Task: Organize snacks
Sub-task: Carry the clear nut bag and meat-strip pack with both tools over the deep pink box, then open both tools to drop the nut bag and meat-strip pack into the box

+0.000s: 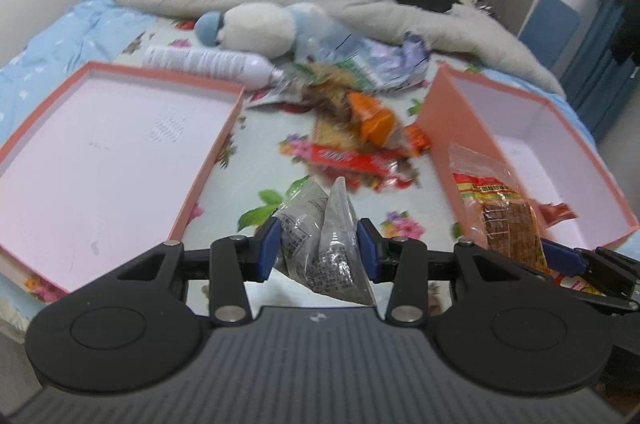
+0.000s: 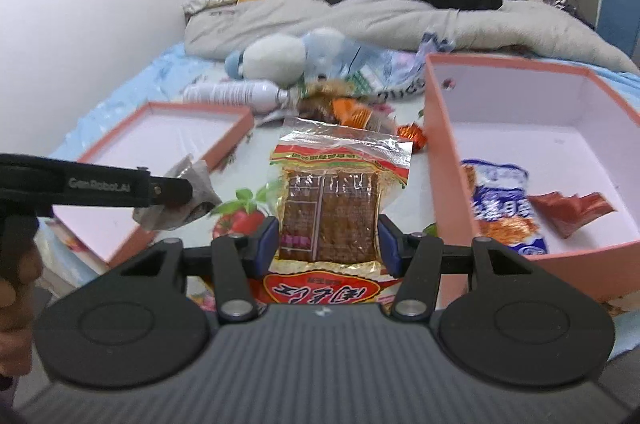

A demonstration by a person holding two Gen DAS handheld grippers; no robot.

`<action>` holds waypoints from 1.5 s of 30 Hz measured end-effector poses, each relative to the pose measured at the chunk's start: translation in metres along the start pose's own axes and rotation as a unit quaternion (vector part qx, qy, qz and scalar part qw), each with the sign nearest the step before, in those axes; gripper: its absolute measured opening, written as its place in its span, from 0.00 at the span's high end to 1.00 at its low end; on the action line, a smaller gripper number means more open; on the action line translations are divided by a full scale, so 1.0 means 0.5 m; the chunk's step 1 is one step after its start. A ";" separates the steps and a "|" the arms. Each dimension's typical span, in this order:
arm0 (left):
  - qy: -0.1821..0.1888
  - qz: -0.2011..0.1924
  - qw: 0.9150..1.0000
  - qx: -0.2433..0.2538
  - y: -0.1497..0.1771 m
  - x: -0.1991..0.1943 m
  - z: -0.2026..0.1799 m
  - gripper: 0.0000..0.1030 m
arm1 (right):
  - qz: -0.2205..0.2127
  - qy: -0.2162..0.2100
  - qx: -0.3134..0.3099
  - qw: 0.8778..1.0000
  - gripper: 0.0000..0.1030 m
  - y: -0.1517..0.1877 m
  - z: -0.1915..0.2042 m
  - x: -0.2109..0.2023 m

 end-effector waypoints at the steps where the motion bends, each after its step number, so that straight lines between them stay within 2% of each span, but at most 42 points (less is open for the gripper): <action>1: 0.003 -0.002 1.000 0.000 -0.004 -0.009 -0.006 0.54 | -0.005 0.001 0.001 1.000 0.47 -0.006 -0.001 -0.014; 8: 0.044 -0.016 0.999 0.013 -0.024 -0.055 -0.078 0.54 | -0.034 0.028 -0.003 0.999 0.47 -0.037 -0.032 -0.097; 9: 0.049 -0.020 0.998 0.017 -0.027 -0.060 -0.093 0.56 | -0.037 0.032 -0.001 0.999 0.47 -0.038 -0.040 -0.106; 10: 0.056 -0.022 0.998 0.022 -0.030 -0.064 -0.107 0.64 | -0.038 0.038 0.000 0.999 0.47 -0.037 -0.048 -0.114; 12: 0.067 -0.021 0.997 0.028 -0.033 -0.068 -0.132 0.64 | -0.042 0.046 0.004 0.998 0.47 -0.035 -0.063 -0.132; 22: 0.101 -0.026 0.993 0.062 -0.042 -0.050 -0.248 0.68 | -0.047 0.077 0.045 0.995 0.47 -0.013 -0.150 -0.160; 29: 0.133 -0.062 0.986 0.079 -0.129 -0.064 -0.328 0.68 | -0.076 0.106 0.044 0.990 0.47 -0.066 -0.223 -0.179; 35: 0.139 -0.091 0.979 0.116 -0.204 -0.041 -0.424 0.68 | -0.091 0.132 0.065 0.985 0.47 -0.111 -0.317 -0.170; 42: 0.139 -0.072 0.973 0.167 -0.258 0.031 -0.521 0.68 | -0.072 0.148 0.058 0.985 0.46 -0.157 -0.403 -0.128; 45: 0.130 -0.055 0.975 0.174 -0.279 0.071 -0.551 0.68 | -0.055 0.144 0.069 0.986 0.46 -0.163 -0.439 -0.103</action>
Point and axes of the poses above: each gripper's, at about its wrist camera, not at the fingertips, and x roughly the way its jaws point, z to its left, y to its underside, the point moved 10 cm from there along x, roughly the way its jaws point, and after that the axes turned 12 degrees about -y, right-handed, at the moved point
